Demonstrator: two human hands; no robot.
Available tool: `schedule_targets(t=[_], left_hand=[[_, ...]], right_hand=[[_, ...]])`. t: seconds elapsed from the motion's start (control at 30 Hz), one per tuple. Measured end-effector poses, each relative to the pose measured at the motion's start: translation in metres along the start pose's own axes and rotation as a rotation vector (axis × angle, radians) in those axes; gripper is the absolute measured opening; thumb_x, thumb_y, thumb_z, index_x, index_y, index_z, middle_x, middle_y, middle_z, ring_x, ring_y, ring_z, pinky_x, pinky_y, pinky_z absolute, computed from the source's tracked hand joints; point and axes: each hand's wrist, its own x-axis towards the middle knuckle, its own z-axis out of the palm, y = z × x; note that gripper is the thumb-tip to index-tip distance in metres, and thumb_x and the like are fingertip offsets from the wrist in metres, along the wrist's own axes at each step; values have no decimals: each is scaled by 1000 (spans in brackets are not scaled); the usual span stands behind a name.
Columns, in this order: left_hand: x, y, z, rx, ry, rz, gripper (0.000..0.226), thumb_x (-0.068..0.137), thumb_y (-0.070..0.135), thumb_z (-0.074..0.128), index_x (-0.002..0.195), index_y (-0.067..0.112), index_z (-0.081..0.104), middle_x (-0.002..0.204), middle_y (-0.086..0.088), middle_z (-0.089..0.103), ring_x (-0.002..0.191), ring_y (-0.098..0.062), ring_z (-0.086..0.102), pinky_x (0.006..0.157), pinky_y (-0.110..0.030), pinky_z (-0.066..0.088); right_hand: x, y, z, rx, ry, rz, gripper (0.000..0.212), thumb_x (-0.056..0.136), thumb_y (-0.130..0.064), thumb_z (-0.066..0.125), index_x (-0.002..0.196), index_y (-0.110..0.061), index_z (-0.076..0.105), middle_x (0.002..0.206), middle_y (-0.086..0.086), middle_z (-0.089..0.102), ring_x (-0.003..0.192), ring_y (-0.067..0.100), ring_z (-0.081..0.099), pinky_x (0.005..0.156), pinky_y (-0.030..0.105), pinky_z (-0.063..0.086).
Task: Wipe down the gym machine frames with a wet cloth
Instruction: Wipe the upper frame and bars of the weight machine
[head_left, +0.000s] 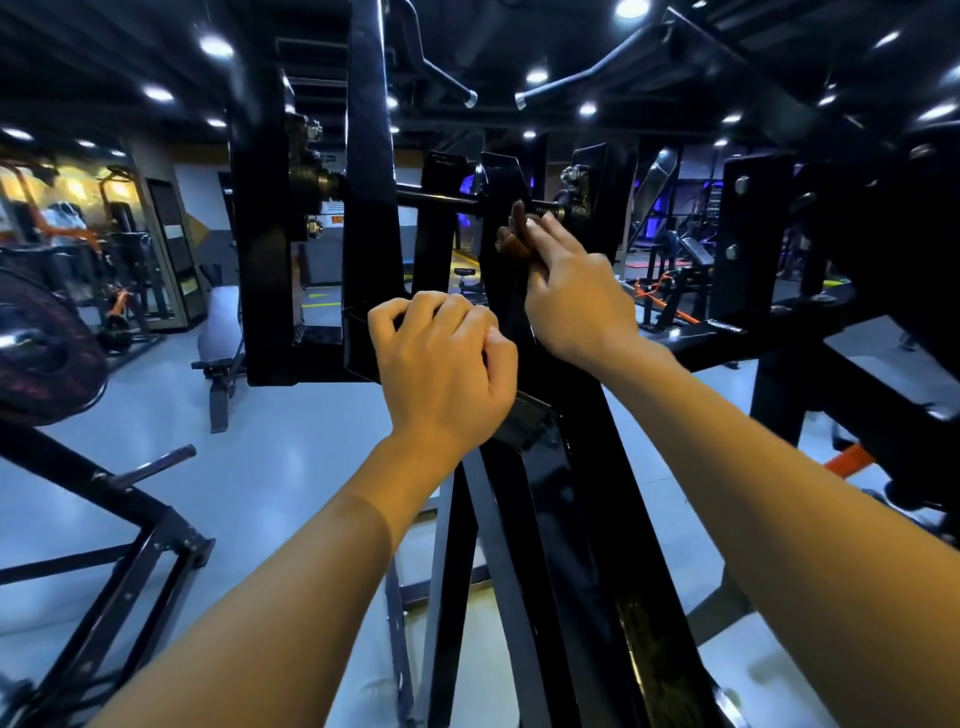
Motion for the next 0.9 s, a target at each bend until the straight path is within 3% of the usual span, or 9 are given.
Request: schedule_targets(t=[0.17, 0.33, 0.43, 0.57, 0.77, 0.9], left_hand=[[1, 2, -2, -15, -24, -31, 35, 93, 22, 42, 75, 19, 72, 80, 8, 69, 88, -16, 61, 91, -39, 31], [0, 3, -1, 7, -11, -27, 35, 95, 22, 41, 74, 19, 69, 79, 8, 68, 87, -17, 59, 90, -40, 32], [-1, 1, 2, -3, 26, -1, 33, 94, 20, 43, 72, 18, 68, 77, 8, 67, 85, -17, 60, 89, -40, 33], [-2, -3, 6, -27, 77, 26, 33, 91, 21, 43, 70, 19, 68, 75, 8, 67, 83, -17, 61, 88, -42, 34], [-4, -8, 11, -60, 143, 71, 33, 90, 23, 44, 69, 19, 70, 74, 8, 68, 81, -16, 63, 88, -41, 35], [-3, -12, 13, -54, 167, 96, 34, 91, 23, 44, 70, 18, 71, 75, 7, 68, 80, -17, 64, 86, -43, 38]], right_hand=[[-62, 4, -9, -17, 34, -109, 56, 106, -27, 44, 161, -35, 33, 169, -18, 23, 124, 27, 55, 87, 47, 57], [-123, 0, -21, -121, -4, -138, 64, 106, -27, 47, 163, -42, 22, 169, -27, 14, 128, 17, 40, 78, 34, 54], [-74, -8, -14, -157, 23, -124, 60, 108, -31, 42, 163, -39, 23, 170, -22, 15, 131, 22, 40, 83, 36, 50], [16, -18, -2, -142, -17, -34, 60, 105, -28, 38, 164, -33, 23, 172, -14, 16, 142, 31, 37, 108, 52, 44], [110, -25, 4, -94, -73, 40, 63, 100, -28, 34, 163, -33, 27, 171, -15, 18, 148, 30, 31, 116, 48, 32], [124, -24, 7, -61, -92, 53, 64, 100, -30, 35, 163, -34, 27, 171, -14, 19, 151, 30, 30, 121, 50, 29]])
